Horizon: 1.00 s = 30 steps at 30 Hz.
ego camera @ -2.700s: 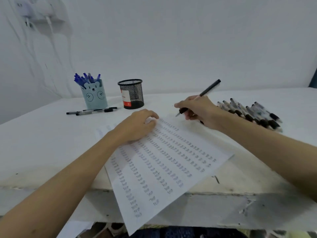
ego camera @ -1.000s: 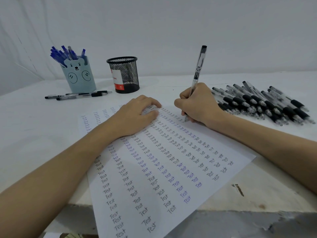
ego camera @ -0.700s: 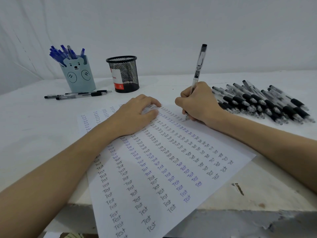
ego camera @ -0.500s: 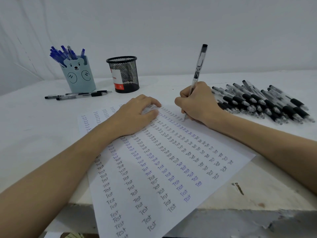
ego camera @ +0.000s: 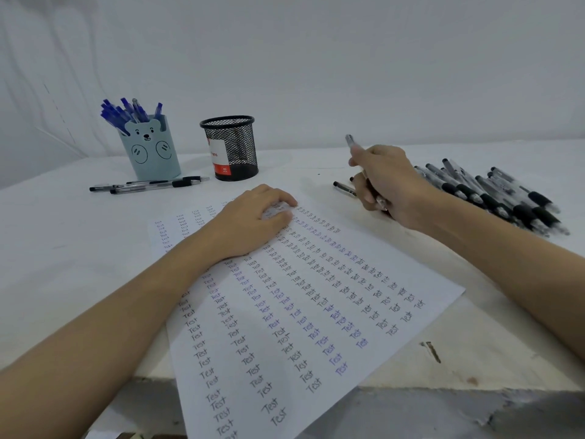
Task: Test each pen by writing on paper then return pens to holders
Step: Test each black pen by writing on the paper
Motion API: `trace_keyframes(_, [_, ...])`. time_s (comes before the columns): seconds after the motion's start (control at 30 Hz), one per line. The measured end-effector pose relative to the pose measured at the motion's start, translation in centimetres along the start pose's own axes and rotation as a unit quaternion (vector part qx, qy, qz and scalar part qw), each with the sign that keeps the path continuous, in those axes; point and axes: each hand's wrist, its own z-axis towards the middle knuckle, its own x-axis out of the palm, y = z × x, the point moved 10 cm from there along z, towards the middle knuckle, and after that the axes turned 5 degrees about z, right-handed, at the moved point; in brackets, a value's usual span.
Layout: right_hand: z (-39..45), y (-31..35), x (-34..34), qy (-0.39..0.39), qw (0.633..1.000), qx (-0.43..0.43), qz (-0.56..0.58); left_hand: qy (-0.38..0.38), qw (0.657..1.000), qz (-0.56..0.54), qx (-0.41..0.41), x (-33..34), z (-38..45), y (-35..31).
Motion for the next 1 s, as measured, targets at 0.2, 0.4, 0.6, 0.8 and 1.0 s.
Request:
trace_keyframes(0.2, [0.4,0.1,-0.7,-0.013,1.0,-0.003,-0.002,-0.002,1.0,0.001,0.005,0.0,-0.1,0.0])
trace_keyframes(0.4, [0.6,1.6,-1.6,-0.034,0.988,-0.078,-0.127,-0.001,1.0,0.0,0.006,-0.1,-0.1,-0.1])
trace_keyframes(0.6, [1.4,1.9,-2.7,-0.063,0.89,-0.131,-0.432,-0.002,1.0,-0.012,-0.005,-0.4,-0.3,-0.2])
trace_keyframes(0.8, [1.7,1.5,-3.1,-0.077,0.859,-0.128,-0.489,-0.009,1.0,-0.019,-0.001,-0.5,-0.3,-0.3])
trace_keyframes(1.0, [0.8,3.8,-2.7,-0.074,0.89,-0.16,-0.421,-0.066,0.998,-0.017,-0.01,-2.1,-0.8,0.0])
